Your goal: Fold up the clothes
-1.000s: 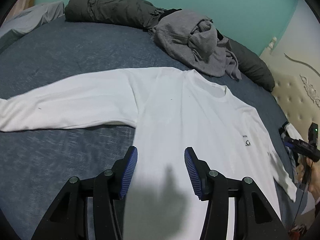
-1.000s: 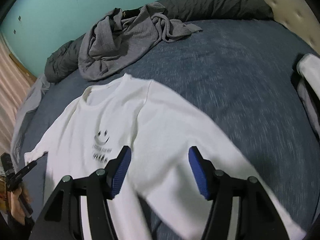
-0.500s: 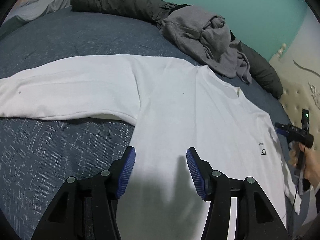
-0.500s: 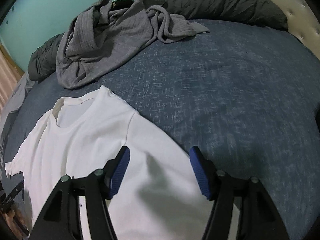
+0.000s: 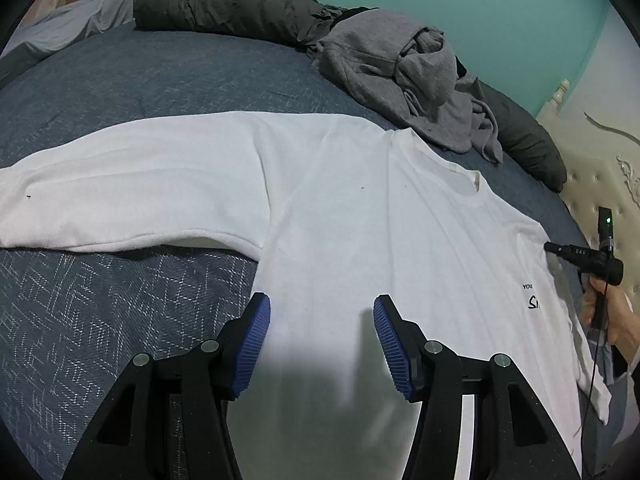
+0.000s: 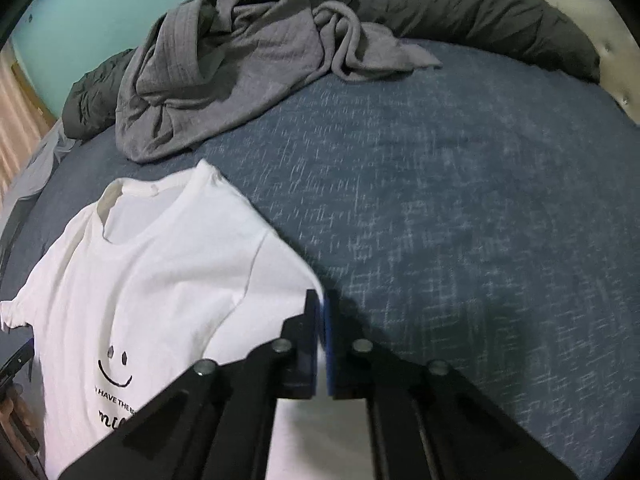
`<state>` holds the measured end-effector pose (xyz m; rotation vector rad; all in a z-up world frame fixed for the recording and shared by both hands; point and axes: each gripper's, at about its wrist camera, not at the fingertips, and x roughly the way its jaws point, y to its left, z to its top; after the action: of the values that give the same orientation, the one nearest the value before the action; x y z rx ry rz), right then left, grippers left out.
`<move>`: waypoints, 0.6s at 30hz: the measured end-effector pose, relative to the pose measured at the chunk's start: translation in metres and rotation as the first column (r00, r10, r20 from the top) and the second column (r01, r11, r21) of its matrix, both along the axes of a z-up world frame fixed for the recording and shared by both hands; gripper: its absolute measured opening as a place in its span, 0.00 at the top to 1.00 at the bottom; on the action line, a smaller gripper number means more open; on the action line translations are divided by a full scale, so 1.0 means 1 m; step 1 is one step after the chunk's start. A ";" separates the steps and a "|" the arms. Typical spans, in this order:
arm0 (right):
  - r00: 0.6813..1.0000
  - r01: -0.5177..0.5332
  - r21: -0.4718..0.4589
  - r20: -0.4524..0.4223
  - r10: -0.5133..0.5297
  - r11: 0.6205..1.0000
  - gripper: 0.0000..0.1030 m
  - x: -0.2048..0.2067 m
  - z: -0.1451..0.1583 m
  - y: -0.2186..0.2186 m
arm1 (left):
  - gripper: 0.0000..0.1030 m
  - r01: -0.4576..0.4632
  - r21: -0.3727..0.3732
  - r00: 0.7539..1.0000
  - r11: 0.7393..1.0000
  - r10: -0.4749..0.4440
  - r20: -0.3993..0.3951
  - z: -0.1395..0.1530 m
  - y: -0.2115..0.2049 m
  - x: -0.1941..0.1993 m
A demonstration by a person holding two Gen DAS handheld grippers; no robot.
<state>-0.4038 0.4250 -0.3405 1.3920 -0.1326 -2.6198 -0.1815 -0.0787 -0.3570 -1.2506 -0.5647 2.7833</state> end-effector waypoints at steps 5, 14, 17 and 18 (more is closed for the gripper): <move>0.999 0.047 0.082 -0.019 -0.045 0.996 0.99 -0.012 0.020 0.012 | 0.44 0.003 -0.004 1.000 1.000 -0.003 -0.001 0.000 0.001 0.002; 0.995 0.090 0.245 0.013 -0.096 0.965 0.99 -0.042 0.020 0.015 | 0.44 0.014 -0.013 1.000 1.000 -0.014 -0.001 -0.001 0.001 0.001; 0.990 0.134 0.265 0.008 -0.141 0.955 0.99 -0.046 0.016 0.023 | 0.44 0.012 -0.005 1.000 1.000 -0.012 0.000 -0.002 -0.002 0.001; 0.989 0.141 0.269 0.014 -0.150 0.953 0.99 -0.048 0.014 0.025 | 0.44 0.011 -0.004 1.000 1.000 -0.011 0.000 -0.002 -0.003 0.001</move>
<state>-0.4515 0.4504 -0.3263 1.5667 0.1258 -2.8205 -0.1807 -0.0816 -0.3589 -1.2514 -0.5506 2.7773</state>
